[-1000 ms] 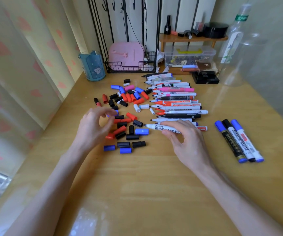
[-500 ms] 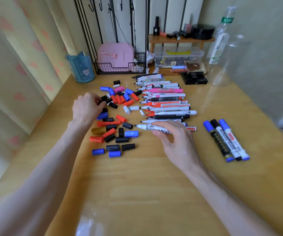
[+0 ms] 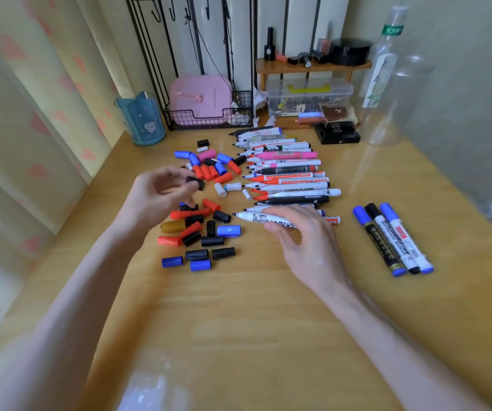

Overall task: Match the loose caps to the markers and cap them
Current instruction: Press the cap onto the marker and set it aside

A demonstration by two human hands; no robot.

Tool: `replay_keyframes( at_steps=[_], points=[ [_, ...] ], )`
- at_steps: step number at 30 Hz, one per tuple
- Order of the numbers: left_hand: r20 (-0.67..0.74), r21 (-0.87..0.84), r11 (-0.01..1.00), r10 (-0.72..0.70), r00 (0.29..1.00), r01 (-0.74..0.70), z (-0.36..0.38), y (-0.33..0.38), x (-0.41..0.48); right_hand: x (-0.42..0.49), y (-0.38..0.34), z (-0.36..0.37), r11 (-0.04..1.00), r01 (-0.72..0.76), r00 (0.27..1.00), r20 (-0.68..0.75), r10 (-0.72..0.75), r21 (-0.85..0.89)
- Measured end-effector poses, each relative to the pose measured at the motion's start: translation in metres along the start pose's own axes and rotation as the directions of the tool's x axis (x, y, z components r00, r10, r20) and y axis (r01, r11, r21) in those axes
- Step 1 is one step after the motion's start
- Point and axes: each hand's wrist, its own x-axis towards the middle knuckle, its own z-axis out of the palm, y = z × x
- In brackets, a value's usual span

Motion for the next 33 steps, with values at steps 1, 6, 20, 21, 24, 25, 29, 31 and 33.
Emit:
replay_keyframes(
  at_steps=[1, 6, 20, 21, 24, 25, 29, 31, 33],
  points=[
    [0.051, -0.052, 0.999, 0.002, 0.999, 0.0, 0.001, 0.001, -0.012, 0.0, -0.001, 0.0, 1.0, 0.007, 1.0, -0.001, -0.007, 0.007],
    [0.161, -0.161, 0.987, 0.023, 0.987, 0.003, 0.011, -0.002, -0.047, 0.0, -0.005, 0.0, 0.998, 0.035, 0.999, -0.003, -0.035, 0.055],
    [0.175, -0.168, 0.986, 0.032, 0.984, -0.002, 0.013, -0.012, -0.053, 0.002, -0.005, -0.007, 0.997, 0.069, 0.998, -0.002, -0.069, 0.045],
    [0.183, -0.163, 0.987, 0.033, 0.983, -0.003, 0.014, -0.011, -0.053, 0.002, -0.005, -0.007, 0.996, 0.071, 0.997, 0.002, -0.071, 0.045],
    [0.207, -0.138, 0.99, 0.047, 0.977, -0.019, 0.018, -0.013, -0.054, 0.0, -0.006, -0.005, 0.995, 0.083, 0.996, 0.022, -0.084, 0.049],
    [0.207, -0.128, 0.991, 0.057, 0.977, -0.031, 0.019, -0.014, -0.054, 0.0, -0.006, -0.005, 0.995, 0.09, 0.996, 0.026, -0.091, 0.046],
    [0.234, -0.061, 0.992, 0.118, 0.965, -0.107, 0.022, -0.015, -0.055, -0.001, -0.006, -0.002, 0.993, 0.12, 0.992, 0.047, -0.121, 0.019],
    [0.247, -0.037, 0.989, 0.149, 0.958, -0.145, 0.025, -0.015, -0.057, -0.002, -0.006, -0.002, 0.991, 0.132, 0.989, 0.061, -0.132, 0.009],
    [0.238, -0.015, 0.984, 0.174, 0.955, -0.175, 0.028, -0.016, -0.059, -0.002, -0.005, -0.003, 0.99, 0.141, 0.988, 0.07, -0.14, 0.003]
  ],
)
